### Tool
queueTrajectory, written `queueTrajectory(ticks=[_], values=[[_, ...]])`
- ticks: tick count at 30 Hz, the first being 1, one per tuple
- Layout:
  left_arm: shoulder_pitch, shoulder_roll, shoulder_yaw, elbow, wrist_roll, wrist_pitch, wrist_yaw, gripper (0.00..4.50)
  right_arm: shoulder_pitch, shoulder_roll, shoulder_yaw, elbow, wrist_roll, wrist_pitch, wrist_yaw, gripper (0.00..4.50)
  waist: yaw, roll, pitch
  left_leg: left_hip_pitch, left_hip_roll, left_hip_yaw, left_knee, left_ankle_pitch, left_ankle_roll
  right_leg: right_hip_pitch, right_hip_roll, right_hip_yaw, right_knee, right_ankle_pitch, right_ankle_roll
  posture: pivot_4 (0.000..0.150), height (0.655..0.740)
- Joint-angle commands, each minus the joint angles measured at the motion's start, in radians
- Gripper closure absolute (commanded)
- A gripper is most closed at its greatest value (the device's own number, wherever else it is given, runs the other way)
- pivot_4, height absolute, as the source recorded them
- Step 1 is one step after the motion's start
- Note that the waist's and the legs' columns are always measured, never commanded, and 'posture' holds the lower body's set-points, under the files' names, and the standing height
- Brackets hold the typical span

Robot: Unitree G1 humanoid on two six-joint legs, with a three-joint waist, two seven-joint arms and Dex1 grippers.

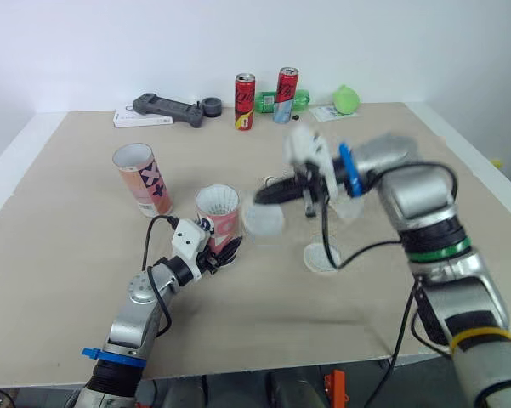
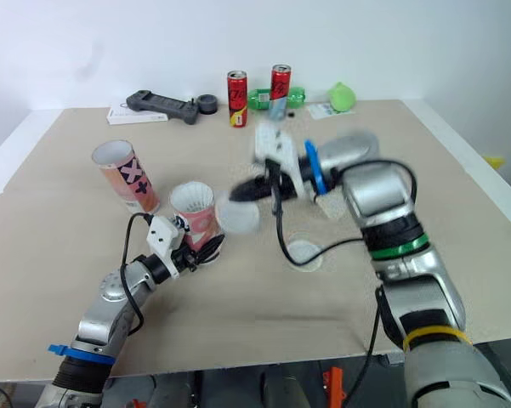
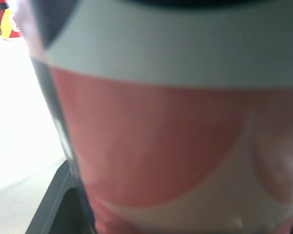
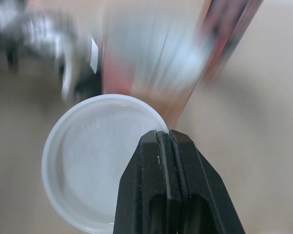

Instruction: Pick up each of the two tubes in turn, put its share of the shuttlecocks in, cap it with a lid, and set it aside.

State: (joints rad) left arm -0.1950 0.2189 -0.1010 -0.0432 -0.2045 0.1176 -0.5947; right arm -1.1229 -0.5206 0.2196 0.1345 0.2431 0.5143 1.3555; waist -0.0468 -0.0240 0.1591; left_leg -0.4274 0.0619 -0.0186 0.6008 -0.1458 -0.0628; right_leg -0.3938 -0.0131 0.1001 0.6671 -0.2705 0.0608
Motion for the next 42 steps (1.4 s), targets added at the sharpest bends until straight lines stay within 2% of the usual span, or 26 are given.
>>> queueTrajectory(ticks=[1,7,16,42], values=[[0.003,-0.002,-0.02,0.043,0.013,0.011,0.002,1.73,-0.056,0.051,0.008,0.043,-0.009,-0.056,-0.033,4.42,0.0,0.0,0.0,0.0,0.0,0.0,0.0,0.0,0.0,0.0,0.0,0.0,0.0,0.0,0.0,0.15,0.74],[-0.001,-0.006,-0.026,0.044,0.017,0.005,0.007,1.73,-0.116,0.124,0.066,0.181,-0.085,-0.172,-0.061,4.42,0.003,0.0,0.0,-0.002,0.0,0.0,0.0,0.0,0.0,0.0,0.0,0.0,-0.001,0.0,0.0,0.15,0.74],[0.01,-0.006,-0.026,0.031,0.02,0.003,0.02,1.73,-0.145,0.168,0.11,0.271,-0.154,-0.262,-0.056,4.42,0.002,0.0,0.0,-0.004,0.0,0.0,0.0,0.0,0.0,-0.004,0.0,0.0,0.0,0.003,0.004,0.15,0.74],[0.012,-0.003,-0.03,0.029,0.021,0.003,0.027,1.73,-0.117,0.174,0.145,0.165,-0.212,-0.283,-0.044,4.42,0.002,0.0,0.0,-0.006,0.0,0.0,0.0,0.0,0.0,-0.006,0.0,0.0,0.0,0.002,0.002,0.15,0.74]])
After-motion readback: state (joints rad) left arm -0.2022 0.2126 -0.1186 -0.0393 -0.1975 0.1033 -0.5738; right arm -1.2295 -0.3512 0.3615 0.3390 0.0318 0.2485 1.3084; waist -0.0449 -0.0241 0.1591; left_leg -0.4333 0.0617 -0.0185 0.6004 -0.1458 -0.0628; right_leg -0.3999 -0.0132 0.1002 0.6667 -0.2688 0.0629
